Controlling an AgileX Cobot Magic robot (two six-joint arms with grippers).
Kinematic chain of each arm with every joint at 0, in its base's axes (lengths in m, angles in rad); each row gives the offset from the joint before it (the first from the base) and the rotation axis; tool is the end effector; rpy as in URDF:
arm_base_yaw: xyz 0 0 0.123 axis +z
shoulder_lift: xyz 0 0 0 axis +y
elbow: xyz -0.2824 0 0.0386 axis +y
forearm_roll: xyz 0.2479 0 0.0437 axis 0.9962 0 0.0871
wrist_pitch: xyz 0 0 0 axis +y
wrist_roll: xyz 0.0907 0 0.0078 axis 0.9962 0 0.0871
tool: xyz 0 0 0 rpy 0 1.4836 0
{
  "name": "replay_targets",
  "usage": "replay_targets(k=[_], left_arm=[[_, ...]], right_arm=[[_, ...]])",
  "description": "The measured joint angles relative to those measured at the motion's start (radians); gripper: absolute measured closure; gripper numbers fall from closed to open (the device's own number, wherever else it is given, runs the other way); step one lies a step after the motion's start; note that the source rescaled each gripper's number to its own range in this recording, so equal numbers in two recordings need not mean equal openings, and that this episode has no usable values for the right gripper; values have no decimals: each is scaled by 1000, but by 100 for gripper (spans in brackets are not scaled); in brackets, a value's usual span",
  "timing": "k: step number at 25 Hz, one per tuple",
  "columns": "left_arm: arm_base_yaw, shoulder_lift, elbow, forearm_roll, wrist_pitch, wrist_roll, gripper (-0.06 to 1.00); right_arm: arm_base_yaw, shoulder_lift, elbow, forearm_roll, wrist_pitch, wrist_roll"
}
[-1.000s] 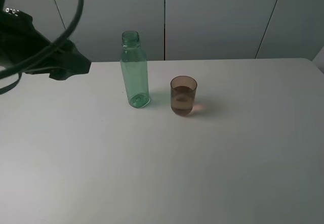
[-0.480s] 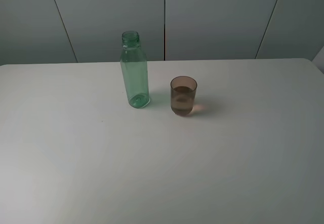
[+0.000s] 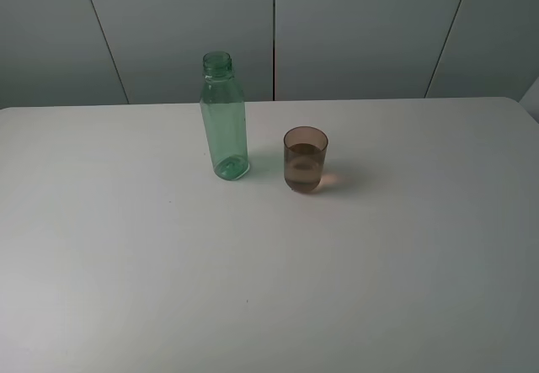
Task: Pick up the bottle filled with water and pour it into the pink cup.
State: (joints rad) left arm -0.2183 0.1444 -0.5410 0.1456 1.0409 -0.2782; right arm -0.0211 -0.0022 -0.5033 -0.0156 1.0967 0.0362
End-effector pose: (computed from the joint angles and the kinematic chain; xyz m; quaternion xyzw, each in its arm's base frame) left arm 0.0168 0.0080 0.2904 -0.0244 0.8716 -0.0485 0.4872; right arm -0.0071 -0.0011 0.2752 0.0251 0.8607 -0.0039 0.5085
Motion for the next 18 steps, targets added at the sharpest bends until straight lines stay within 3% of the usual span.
replay_targets(k=[8, 18], left_arm=[[213, -143, 29, -47, 40, 214, -6], [226, -144, 29, -57, 40, 230, -6]], right_arm=[[0, 0, 0, 2, 0, 0], [0, 0, 0, 4, 0, 0]])
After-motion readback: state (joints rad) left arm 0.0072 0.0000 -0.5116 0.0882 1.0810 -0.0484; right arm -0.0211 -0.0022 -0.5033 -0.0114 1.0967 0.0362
